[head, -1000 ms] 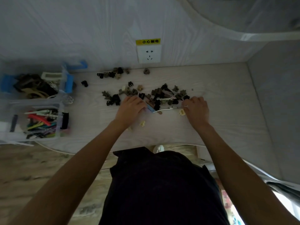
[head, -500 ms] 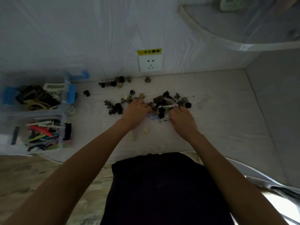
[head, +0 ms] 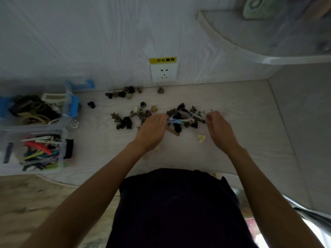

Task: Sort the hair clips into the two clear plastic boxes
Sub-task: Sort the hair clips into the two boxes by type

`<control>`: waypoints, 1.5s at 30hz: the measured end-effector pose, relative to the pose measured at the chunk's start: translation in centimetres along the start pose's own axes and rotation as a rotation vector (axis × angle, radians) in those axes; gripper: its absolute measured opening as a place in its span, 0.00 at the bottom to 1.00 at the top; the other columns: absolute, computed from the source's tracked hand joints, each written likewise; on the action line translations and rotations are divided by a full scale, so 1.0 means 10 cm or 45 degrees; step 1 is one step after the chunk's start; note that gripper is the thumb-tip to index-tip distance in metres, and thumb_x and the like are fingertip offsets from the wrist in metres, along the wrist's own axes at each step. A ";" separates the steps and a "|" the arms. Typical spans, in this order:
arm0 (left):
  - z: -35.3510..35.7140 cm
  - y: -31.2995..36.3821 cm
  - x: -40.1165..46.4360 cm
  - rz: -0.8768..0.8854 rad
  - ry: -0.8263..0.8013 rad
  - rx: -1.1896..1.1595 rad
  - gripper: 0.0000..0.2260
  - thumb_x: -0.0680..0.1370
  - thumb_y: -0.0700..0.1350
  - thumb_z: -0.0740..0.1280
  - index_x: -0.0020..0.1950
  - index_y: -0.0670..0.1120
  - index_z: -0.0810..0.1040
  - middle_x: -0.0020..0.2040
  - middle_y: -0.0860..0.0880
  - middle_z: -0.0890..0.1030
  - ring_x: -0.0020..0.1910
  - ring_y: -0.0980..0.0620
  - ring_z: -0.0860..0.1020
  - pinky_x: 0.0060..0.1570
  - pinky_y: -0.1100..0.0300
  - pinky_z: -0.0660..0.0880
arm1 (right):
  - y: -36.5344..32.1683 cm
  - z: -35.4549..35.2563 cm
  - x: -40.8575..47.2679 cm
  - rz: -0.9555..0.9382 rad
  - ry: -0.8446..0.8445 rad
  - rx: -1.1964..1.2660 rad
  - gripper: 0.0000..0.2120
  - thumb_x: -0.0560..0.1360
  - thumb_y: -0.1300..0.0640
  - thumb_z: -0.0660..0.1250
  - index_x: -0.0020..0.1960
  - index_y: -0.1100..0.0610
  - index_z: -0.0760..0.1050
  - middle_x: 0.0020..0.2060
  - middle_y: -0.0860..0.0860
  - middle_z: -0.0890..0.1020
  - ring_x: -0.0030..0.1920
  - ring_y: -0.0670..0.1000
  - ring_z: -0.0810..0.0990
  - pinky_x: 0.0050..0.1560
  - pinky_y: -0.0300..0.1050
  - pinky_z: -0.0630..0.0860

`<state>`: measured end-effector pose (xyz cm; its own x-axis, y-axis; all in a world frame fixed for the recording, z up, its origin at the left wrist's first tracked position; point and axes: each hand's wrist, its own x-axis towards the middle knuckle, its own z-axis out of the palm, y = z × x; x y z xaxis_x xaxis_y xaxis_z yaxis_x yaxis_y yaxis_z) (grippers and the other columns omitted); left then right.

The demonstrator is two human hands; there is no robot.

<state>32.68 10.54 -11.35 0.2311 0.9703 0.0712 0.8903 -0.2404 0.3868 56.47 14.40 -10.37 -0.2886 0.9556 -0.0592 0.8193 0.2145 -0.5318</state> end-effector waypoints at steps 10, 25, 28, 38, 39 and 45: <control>0.16 0.00 0.09 -0.004 -0.393 0.238 0.17 0.79 0.45 0.59 0.67 0.43 0.70 0.58 0.39 0.77 0.56 0.41 0.74 0.51 0.53 0.69 | 0.58 -0.13 0.07 0.233 -0.182 -0.316 0.16 0.78 0.62 0.58 0.65 0.64 0.69 0.58 0.65 0.75 0.57 0.63 0.75 0.55 0.52 0.70; 0.05 -0.06 -0.05 0.038 -0.017 0.120 0.05 0.76 0.38 0.60 0.43 0.39 0.74 0.36 0.41 0.77 0.34 0.44 0.75 0.33 0.60 0.64 | -0.26 0.07 0.31 -0.006 -0.221 -0.181 0.11 0.81 0.53 0.53 0.57 0.60 0.67 0.39 0.53 0.73 0.37 0.54 0.71 0.35 0.45 0.61; -0.02 -0.04 0.00 -0.167 -0.006 -0.054 0.06 0.78 0.40 0.60 0.47 0.38 0.73 0.39 0.40 0.77 0.37 0.42 0.74 0.35 0.58 0.61 | -0.30 0.22 0.36 -0.041 -0.312 -0.331 0.10 0.79 0.58 0.55 0.58 0.61 0.68 0.45 0.58 0.78 0.40 0.57 0.74 0.36 0.45 0.62; 0.10 0.15 0.44 -0.187 -0.345 0.101 0.09 0.80 0.47 0.60 0.54 0.43 0.74 0.51 0.42 0.79 0.50 0.43 0.77 0.44 0.54 0.71 | -0.27 0.18 0.33 0.042 -0.377 -0.301 0.14 0.76 0.51 0.63 0.56 0.60 0.74 0.50 0.62 0.79 0.49 0.62 0.77 0.40 0.47 0.68; 0.11 0.15 0.45 -0.176 -0.314 0.081 0.09 0.79 0.47 0.60 0.54 0.43 0.74 0.51 0.43 0.79 0.49 0.43 0.77 0.44 0.53 0.72 | -0.25 0.14 0.31 0.062 -0.346 -0.276 0.15 0.77 0.49 0.62 0.54 0.61 0.74 0.48 0.61 0.80 0.47 0.62 0.78 0.39 0.46 0.67; 0.11 0.15 0.46 -0.198 -0.377 0.137 0.10 0.79 0.48 0.60 0.48 0.43 0.76 0.46 0.43 0.80 0.39 0.48 0.73 0.36 0.57 0.66 | -0.28 0.10 0.34 0.146 -0.232 -0.186 0.16 0.76 0.48 0.62 0.55 0.60 0.74 0.46 0.60 0.81 0.47 0.60 0.79 0.39 0.45 0.68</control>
<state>35.56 14.61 -11.43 0.1789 0.9498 -0.2567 0.9564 -0.1067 0.2717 52.70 16.89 -9.95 -0.2631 0.9261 -0.2704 0.9109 0.1462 -0.3858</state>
